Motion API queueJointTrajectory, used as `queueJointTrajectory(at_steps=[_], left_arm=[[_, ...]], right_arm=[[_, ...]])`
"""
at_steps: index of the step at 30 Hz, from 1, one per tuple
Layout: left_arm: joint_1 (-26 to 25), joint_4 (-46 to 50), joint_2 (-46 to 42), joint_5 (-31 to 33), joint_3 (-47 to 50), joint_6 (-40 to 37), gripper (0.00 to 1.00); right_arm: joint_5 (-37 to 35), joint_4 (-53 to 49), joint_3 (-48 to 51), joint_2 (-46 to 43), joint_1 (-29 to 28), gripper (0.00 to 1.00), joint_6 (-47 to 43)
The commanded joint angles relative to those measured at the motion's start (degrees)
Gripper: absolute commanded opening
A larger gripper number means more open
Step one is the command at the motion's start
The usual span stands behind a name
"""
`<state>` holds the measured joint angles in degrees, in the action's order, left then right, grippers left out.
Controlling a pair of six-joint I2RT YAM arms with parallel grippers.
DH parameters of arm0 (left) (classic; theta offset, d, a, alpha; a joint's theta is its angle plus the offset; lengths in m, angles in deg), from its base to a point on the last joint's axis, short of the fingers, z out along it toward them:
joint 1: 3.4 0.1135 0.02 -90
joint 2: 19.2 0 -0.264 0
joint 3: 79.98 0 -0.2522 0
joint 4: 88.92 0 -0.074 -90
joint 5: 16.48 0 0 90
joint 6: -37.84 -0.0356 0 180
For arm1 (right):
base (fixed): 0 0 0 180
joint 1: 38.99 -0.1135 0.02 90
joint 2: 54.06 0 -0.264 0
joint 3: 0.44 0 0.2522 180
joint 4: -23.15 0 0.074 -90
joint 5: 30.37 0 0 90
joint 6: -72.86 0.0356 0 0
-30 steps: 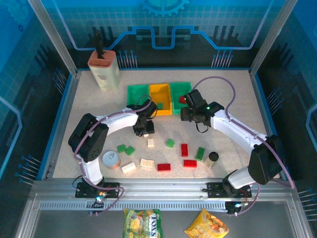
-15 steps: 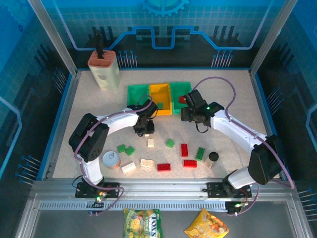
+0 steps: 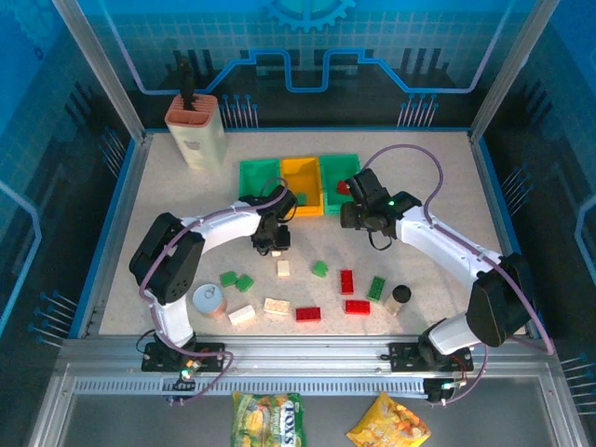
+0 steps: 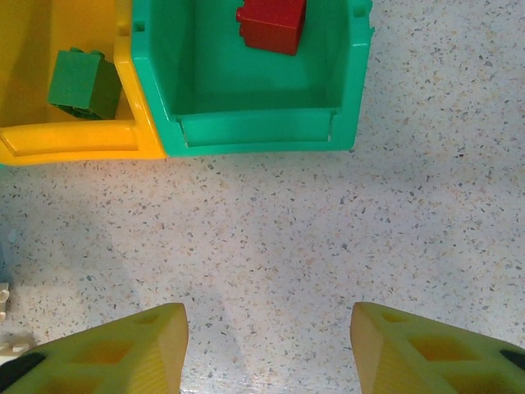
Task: Sort the legos into containers by color
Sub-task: Pick up the lego from the center of the table, then place the lego in the container.
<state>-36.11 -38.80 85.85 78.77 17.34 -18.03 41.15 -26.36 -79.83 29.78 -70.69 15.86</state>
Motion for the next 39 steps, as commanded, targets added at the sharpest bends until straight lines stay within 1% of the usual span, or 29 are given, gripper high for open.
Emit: queueJointTrajectory(at_steps=[1, 12, 18, 26, 34, 39], left_arm=[[1.0, 2.8, -2.0, 0.7, -3.2, -2.4, 0.27], [7.8, 5.6, -3.6, 0.5, -9.6, -7.8, 0.27], [12.0, 5.9, -1.2, 0.4, -13.5, -11.3, 0.27], [15.8, 6.7, 5.2, -0.1, -22.4, -14.7, 0.26], [17.0, 9.8, 15.0, 0.3, -35.3, -17.2, 0.26], [17.4, 11.6, 20.3, 1.2, -41.2, -17.8, 0.26]], right_arm=[[-1.7, -2.0, -1.5, -1.3, 0.7, 0.56, 0.1], [-3.6, -4.2, -1.0, -3.5, 0.7, 0.55, -0.5], [-4.4, -5.4, -0.2, -5.0, 0.7, 0.55, -0.7], [-5.4, -6.6, 0.9, -6.9, 0.7, 0.56, -0.5], [-6.6, -8.2, 1.9, -9.1, 0.7, 0.55, 0.0], [-7.5, -9.1, 2.8, -10.8, 0.7, 0.56, 0.4]])
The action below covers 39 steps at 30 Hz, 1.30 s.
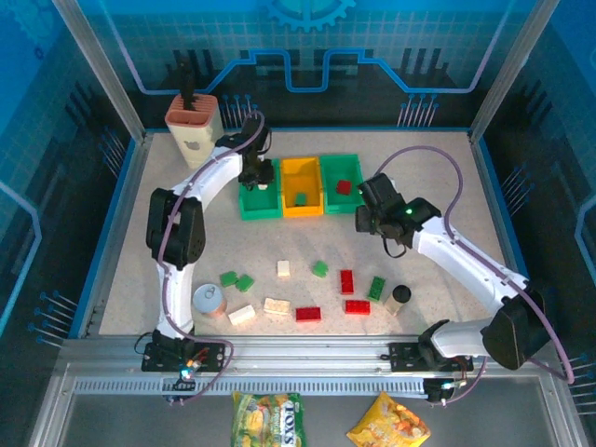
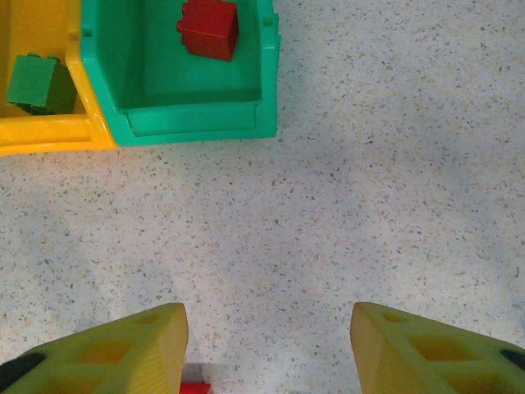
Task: Sort the legos into containers by color
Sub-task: Place the lego in the container.
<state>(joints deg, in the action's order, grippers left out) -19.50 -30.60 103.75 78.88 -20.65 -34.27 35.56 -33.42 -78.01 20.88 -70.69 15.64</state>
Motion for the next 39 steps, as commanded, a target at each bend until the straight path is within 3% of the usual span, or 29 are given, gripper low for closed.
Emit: queueJointTrajectory(at_steps=[1, 19, 39], left_arm=[[0.9, 3.8, 3.3, 1.3, -4.1, -1.6, 0.26], [1.3, 3.0, 8.2, -0.6, -4.7, 0.1, 0.31], [1.4, 2.1, -1.0, -1.7, 0.2, 0.7, 0.35]], right_arm=[[-2.0, -2.3, 1.2, -2.1, 0.7, 0.56, 0.8], [-2.3, -3.4, 3.1, -4.5, 0.7, 0.55, 1.3], [2.5, -2.7, 2.2, -2.5, 0.7, 0.57, -1.6]])
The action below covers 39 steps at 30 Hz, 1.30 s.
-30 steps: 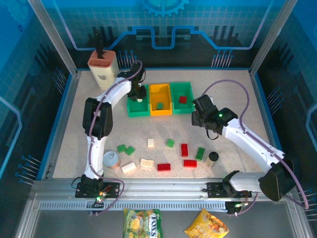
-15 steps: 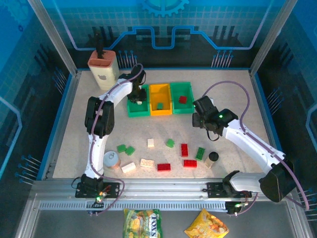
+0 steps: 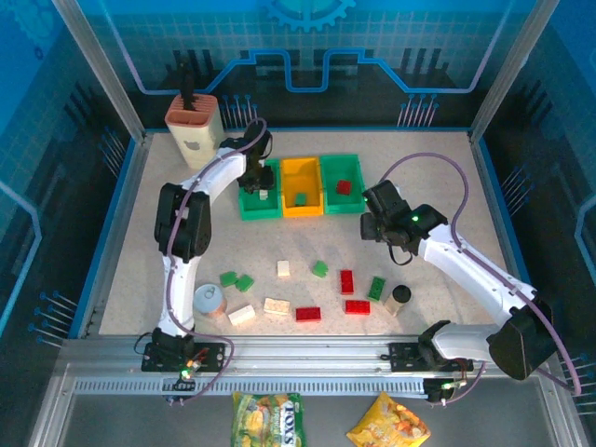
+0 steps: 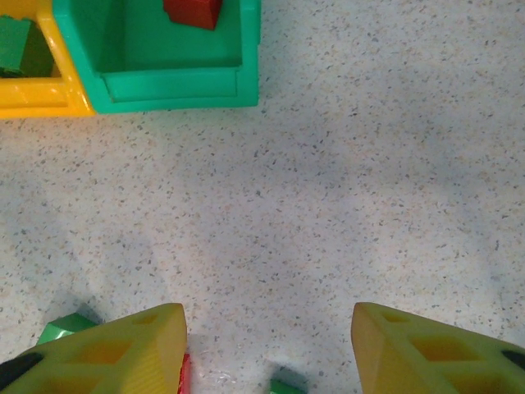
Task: Sort the legos into containers by color
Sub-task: Place the lego in the container, then pick up the lego from the bottom-center of the table.
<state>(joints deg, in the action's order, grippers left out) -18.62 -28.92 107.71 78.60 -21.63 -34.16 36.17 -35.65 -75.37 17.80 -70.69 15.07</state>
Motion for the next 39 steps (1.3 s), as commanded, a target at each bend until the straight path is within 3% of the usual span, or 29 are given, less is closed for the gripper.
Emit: queueJointTrajectory(at_steps=[1, 12, 29, 39], left_arm=[[0.5, 0.4, -5.9, -1.5, 1.8, 0.7, 0.35], [0.5, -1.6, -17.1, -3.3, 13.0, 1.0, 0.36], [1.3, -3.4, -37.8, -2.5, 37.6, 0.6, 0.36], [1.7, -5.7, -45.6, -3.9, 44.8, 3.9, 0.37]], right_arm=[[2.3, -0.5, -0.4, 1.1, 0.6, 0.57, -1.1], [4.8, -0.3, 0.8, 4.8, -0.8, 0.57, 0.2], [8.9, 0.5, 4.5, 12.8, -8.7, 0.58, 9.3], [11.7, 2.8, 5.9, 18.2, -12.1, 0.56, 13.0]])
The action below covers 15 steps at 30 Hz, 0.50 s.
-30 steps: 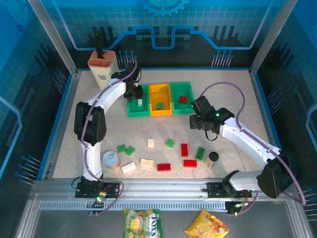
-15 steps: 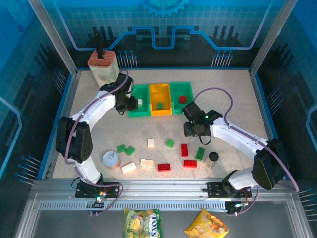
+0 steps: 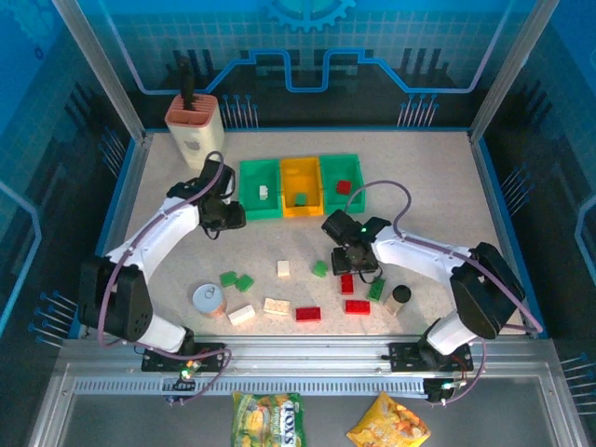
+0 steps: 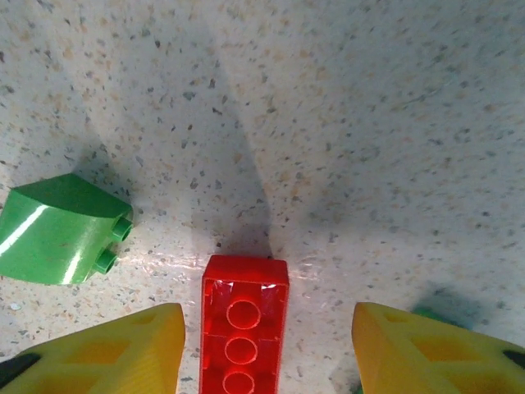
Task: Sort the legos into containers by color
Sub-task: Pick up the lego from the bottom-center of the table.
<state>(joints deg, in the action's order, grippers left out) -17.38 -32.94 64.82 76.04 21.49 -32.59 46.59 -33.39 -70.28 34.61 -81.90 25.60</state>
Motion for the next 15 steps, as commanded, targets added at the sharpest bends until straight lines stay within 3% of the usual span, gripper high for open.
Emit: queueJointTrajectory(at_steps=[1, 15], left_arm=[[0.4, -2.1, -3.2, -1.5, 2.3, 2.7, 0.37], [0.4, -3.1, -5.2, -2.4, 6.5, 4.2, 0.37]], right_arm=[[1.4, 0.7, 0.9, 2.1, -1.2, 0.56, 2.7], [0.3, 0.5, 1.0, 7.8, -4.9, 0.46, 6.5]])
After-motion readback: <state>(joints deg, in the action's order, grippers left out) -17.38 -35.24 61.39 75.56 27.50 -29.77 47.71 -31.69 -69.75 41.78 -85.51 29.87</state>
